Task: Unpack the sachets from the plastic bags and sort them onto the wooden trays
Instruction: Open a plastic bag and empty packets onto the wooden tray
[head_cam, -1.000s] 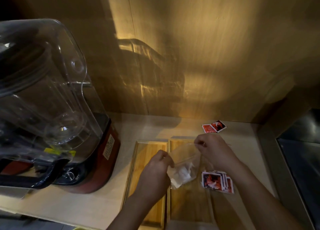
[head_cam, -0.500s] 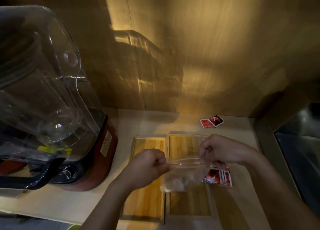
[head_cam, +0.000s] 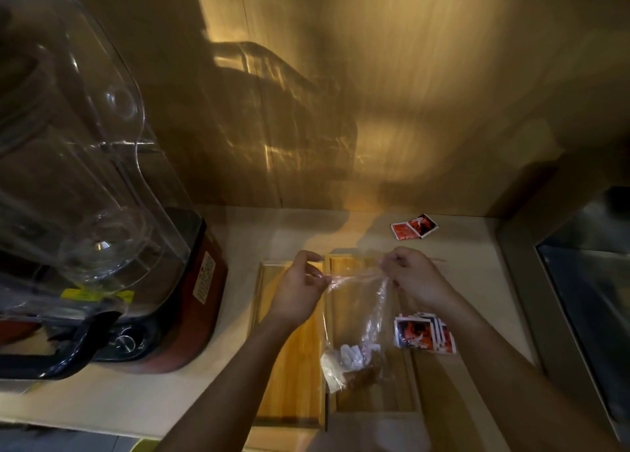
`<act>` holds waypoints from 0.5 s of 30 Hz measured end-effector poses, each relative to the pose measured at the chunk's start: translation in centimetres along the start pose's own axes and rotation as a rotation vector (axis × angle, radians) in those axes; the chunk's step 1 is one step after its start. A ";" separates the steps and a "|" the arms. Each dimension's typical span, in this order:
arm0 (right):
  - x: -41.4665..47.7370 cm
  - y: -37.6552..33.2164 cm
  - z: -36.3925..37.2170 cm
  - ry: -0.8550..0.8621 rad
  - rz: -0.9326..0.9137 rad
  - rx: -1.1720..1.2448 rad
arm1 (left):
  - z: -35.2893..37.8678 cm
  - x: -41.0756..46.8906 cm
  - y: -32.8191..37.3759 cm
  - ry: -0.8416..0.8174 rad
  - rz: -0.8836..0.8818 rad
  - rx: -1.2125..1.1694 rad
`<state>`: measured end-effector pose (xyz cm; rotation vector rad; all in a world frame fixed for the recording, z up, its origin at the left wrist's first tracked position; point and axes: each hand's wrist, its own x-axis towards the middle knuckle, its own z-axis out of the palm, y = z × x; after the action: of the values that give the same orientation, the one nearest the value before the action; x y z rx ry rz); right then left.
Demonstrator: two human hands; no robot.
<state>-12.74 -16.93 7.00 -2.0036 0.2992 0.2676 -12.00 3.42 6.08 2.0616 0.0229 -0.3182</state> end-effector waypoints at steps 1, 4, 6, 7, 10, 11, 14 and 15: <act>-0.4 0.6 0.6 0.047 0.018 0.052 | 0.3 -0.3 -0.3 0.041 -0.016 -0.042; -2.1 2.2 2.4 -0.011 0.004 0.141 | 1.4 -1.5 -1.9 0.072 -0.007 -0.028; -3.3 3.5 3.3 -0.124 -0.070 0.013 | 2.2 -2.6 -3.2 -0.003 0.008 0.038; -4.0 4.2 3.6 -0.193 -0.083 -0.080 | 2.7 -3.2 -3.9 -0.055 0.009 0.075; -5.9 6.2 4.6 -0.342 -0.111 -0.314 | 3.8 -5.3 -6.2 -0.223 -0.015 0.221; -6.3 7.2 5.0 -0.355 -0.119 -0.377 | 4.2 -5.9 -6.9 -0.265 -0.019 0.294; -7.2 8.7 5.7 -0.293 -0.120 -0.511 | 5.1 -7.4 -8.5 -0.304 0.020 0.535; -7.4 8.9 5.9 -0.239 -0.123 -0.523 | 5.5 -7.8 -8.9 -0.289 0.022 0.577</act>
<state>-22.97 -14.72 -0.68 -2.4602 -0.0564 0.5454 -22.03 3.96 -2.22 2.5577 -0.2988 -0.6665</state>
